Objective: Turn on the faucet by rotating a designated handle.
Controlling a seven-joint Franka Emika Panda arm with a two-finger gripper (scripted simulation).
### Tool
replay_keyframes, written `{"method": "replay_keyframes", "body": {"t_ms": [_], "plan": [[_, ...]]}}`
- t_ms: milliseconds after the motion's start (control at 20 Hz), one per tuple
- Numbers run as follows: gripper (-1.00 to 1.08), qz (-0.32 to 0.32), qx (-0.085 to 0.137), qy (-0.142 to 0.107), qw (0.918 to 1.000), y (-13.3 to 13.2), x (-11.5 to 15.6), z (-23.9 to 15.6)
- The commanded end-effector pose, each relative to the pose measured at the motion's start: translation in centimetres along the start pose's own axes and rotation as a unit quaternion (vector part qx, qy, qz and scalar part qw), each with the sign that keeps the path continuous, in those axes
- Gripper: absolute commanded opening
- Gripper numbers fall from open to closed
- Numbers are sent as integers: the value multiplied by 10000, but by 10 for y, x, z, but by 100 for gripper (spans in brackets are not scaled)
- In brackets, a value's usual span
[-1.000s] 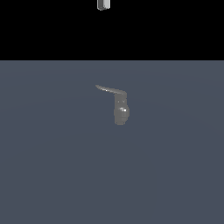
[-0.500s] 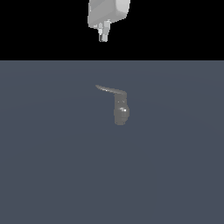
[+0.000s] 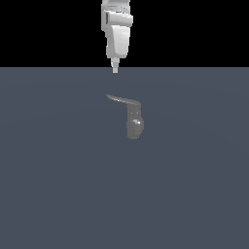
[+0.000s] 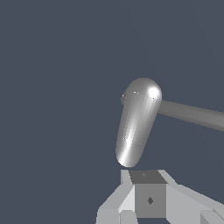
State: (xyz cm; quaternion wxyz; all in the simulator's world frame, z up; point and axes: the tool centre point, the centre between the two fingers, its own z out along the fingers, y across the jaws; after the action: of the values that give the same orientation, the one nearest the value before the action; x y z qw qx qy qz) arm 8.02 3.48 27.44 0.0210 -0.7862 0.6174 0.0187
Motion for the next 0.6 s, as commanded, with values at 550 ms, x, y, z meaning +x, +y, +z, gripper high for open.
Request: {"method": "replay_keyframes", "body": {"t_ms": [550], "plan": [[-100, 1305, -12, 234, 9912, -41, 9, 87]]}}
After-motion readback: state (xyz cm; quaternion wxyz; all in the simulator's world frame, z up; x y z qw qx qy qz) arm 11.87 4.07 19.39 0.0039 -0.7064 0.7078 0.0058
